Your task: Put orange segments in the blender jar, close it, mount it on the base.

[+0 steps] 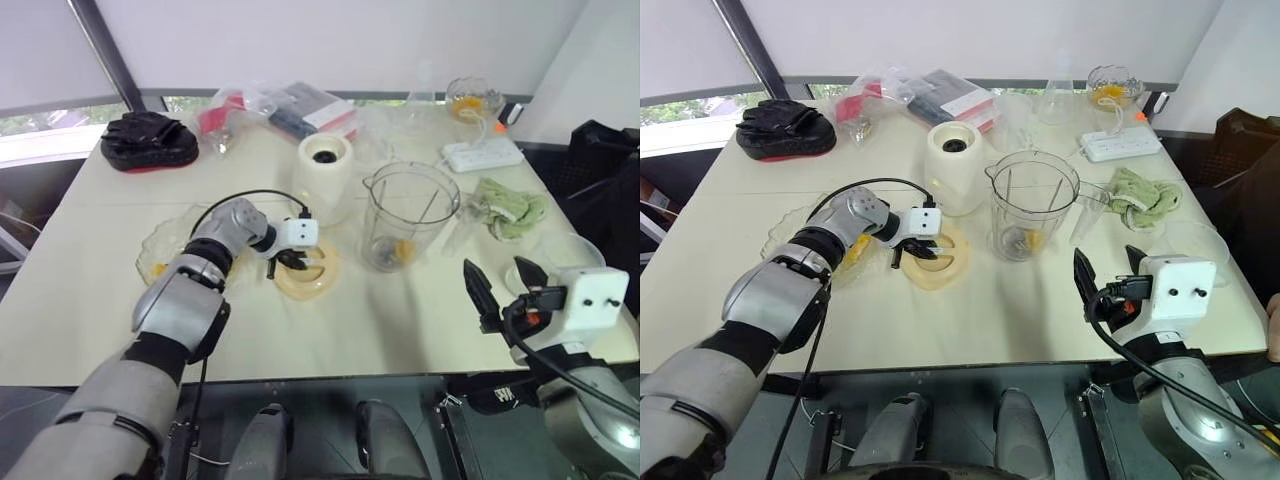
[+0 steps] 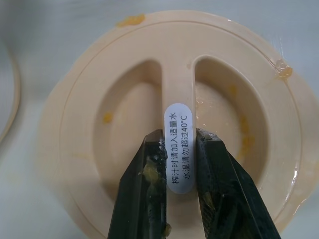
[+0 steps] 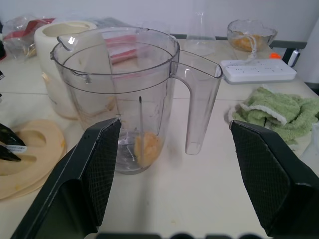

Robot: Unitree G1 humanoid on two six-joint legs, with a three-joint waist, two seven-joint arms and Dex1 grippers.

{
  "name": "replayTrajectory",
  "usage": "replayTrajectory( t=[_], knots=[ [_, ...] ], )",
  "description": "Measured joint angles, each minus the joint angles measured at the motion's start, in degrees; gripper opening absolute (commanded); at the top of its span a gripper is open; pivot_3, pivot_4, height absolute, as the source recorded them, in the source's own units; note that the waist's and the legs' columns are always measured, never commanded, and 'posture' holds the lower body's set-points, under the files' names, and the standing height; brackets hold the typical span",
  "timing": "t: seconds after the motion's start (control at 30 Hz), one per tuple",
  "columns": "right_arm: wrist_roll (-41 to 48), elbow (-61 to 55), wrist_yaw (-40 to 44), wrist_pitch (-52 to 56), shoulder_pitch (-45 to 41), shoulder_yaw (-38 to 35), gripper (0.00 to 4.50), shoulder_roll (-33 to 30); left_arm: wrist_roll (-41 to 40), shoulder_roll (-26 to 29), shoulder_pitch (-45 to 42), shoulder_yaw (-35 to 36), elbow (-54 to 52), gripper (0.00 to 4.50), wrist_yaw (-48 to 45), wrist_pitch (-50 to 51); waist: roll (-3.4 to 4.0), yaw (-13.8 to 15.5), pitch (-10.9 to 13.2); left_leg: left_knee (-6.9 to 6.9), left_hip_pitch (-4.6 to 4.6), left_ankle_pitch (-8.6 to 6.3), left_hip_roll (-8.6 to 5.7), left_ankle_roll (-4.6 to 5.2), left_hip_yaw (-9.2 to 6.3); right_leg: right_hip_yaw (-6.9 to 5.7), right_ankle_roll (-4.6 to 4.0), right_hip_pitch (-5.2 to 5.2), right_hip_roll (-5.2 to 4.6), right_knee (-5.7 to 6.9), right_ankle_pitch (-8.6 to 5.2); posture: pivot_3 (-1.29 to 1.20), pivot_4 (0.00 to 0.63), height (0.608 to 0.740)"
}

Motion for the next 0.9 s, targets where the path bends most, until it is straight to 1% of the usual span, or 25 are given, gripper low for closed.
replayTrajectory(
  t=[0.2, 0.27, 0.33, 0.47, 0.63, 0.8, 0.9],
  knots=[
    [-1.95, 1.14, 0.41, 2.05, -3.41, 0.11, 3.64, 4.16, -3.42, -0.06, 0.85, 4.55, 0.06, 0.24, -2.71, 0.35, -0.10, 0.09, 0.06, -0.01, -0.11, -0.01, -0.01, 0.01, -0.02, -0.02, -0.01, -0.08, 0.00, -0.01, 0.01, 0.00, 0.150, 0.740],
    [-4.16, 3.34, 0.48, 2.09, -4.40, 0.24, 3.64, 6.00, -5.62, 0.06, 0.85, 6.91, -0.44, 0.24, -4.58, -0.70, -0.13, 0.10, 0.08, -0.01, -0.11, -0.01, -0.02, 0.01, -0.01, -0.03, -0.07, -0.08, -0.01, -0.02, 0.05, 0.00, 0.150, 0.740],
    [-6.60, 5.88, 0.99, 2.08, -5.20, 0.71, 3.64, 7.81, -6.68, 0.63, 0.87, 7.79, -1.97, 0.24, -6.69, -2.97, -0.14, 0.07, 0.08, -0.01, -0.12, -0.01, -0.02, 0.02, -0.01, -0.03, -0.19, -0.10, -0.01, -0.02, 0.12, 0.00, 0.150, 0.740],
    [-11.96, 10.21, 2.27, 2.17, -7.65, 2.66, 3.64, 9.52, -10.52, 0.70, 1.16, 10.18, -5.82, 0.24, -10.42, -4.25, -0.12, -0.09, 0.09, -0.02, -0.11, -0.01, -0.01, 0.02, 0.00, -0.02, -0.23, -0.12, -0.01, 0.00, 0.14, 0.00, 0.150, 0.740],
    [-18.12, 17.03, 4.51, 1.53, -12.69, 5.13, 3.64, 12.38, -14.39, 1.56, 4.08, 10.82, -16.83, 0.24, -12.98, -2.96, -0.10, -0.24, 0.09, -0.06, -0.08, -0.01, -0.01, 0.01, -0.01, -0.02, -0.23, -0.13, 0.00, 0.02, 0.14, 0.00, 0.150, 0.740],
    [-24.32, 27.30, 7.03, -2.07, -19.35, 6.64, 3.64, 15.89, -19.09, 5.00, 10.90, 10.94, -34.36, 0.24, -14.25, 5.42, -0.07, -0.33, 0.11, -0.10, -0.07, -0.01, 0.00, 0.01, -0.02, 0.00, -0.24, -0.15, 0.00, 0.03, 0.15, 0.00, 0.150, 0.740],
    [-26.76, 31.95, 8.75, -3.62, -21.70, 6.81, 3.64, 16.59, -19.99, 7.52, 13.69, 10.91, -41.11, 0.24, -13.62, 9.19, -0.06, -0.32, 0.11, -0.10, -0.06, -0.01, 0.00, 0.01, -0.02, 0.00, -0.24, -0.15, 0.00, 0.04, 0.15, 0.00, 0.150, 0.740]
  ],
)
